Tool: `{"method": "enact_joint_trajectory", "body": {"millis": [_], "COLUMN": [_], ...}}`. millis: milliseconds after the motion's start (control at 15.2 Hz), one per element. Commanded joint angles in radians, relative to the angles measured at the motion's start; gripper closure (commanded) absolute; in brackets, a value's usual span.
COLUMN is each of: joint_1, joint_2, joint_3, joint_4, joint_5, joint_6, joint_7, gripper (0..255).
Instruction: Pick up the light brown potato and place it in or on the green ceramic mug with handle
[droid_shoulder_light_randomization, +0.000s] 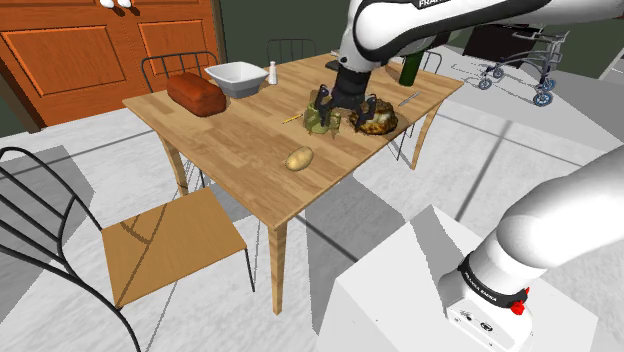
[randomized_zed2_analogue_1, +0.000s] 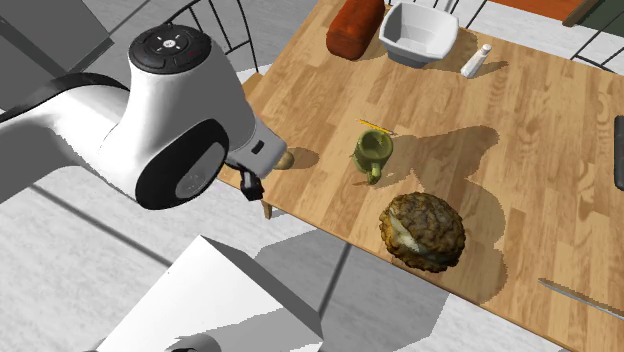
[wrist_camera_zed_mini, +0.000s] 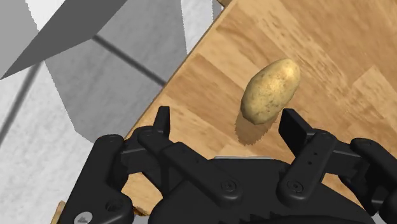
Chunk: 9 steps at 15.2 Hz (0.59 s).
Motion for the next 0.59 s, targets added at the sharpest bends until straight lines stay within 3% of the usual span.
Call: {"method": "enact_joint_trajectory", "body": {"millis": [0, 528], "joint_1": [-0.014, -0.026], "joint_2": [0.080, 0.411], "joint_3": [0.028, 0.076], "joint_4": [0.028, 0.197], "joint_5": [-0.013, -0.120], "joint_6": [0.043, 0.156], "joint_7": [0.098, 0.476], "gripper": [0, 0]}}
